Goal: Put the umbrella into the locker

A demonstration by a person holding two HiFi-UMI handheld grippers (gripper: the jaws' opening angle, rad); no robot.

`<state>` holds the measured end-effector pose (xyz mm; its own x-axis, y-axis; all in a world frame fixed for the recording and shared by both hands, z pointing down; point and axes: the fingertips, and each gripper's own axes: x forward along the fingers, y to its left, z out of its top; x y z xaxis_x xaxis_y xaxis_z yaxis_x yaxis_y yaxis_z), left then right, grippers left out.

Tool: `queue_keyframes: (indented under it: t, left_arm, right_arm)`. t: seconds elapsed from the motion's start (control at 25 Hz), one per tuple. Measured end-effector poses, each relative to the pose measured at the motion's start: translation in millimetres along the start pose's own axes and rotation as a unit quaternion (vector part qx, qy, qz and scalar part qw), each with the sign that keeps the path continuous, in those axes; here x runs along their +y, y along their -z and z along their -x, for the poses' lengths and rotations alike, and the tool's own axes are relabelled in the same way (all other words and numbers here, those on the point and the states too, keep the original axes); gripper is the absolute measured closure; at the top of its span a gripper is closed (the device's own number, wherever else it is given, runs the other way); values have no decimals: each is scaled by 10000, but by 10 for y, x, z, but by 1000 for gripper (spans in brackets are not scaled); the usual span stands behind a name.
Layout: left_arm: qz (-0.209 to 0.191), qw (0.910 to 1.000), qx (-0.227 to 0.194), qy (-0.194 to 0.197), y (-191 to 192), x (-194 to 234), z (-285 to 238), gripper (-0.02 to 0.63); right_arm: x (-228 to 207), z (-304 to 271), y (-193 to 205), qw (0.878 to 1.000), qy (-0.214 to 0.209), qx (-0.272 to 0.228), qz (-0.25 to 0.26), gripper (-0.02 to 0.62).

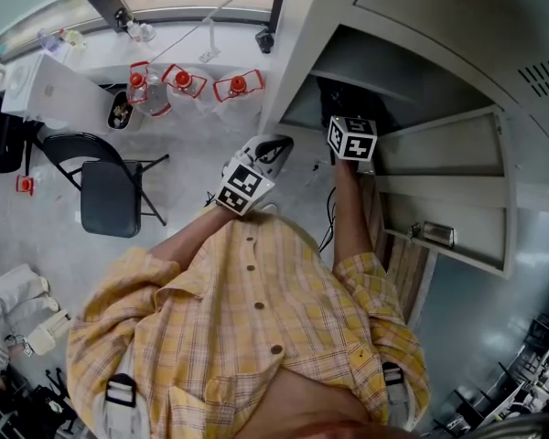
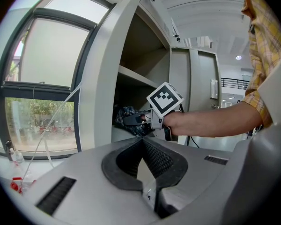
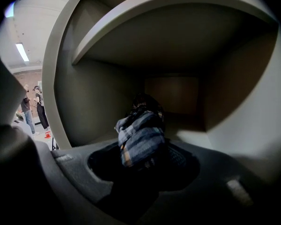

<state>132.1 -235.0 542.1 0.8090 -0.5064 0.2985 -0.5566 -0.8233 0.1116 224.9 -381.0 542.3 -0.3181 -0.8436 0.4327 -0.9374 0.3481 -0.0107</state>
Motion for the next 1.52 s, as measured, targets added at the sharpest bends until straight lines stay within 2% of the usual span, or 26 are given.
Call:
queue_keyframes:
  t: [0.88,1.52]
  left_arm:
    - [68,10000,44,53,40,32,-6,601]
    - [84,9997,164,167,102,10,5,601]
  right_arm:
    - [-139,-213,166,9988,253,414,74,399]
    - [-178,-198,130,9987,249,340,-293,360]
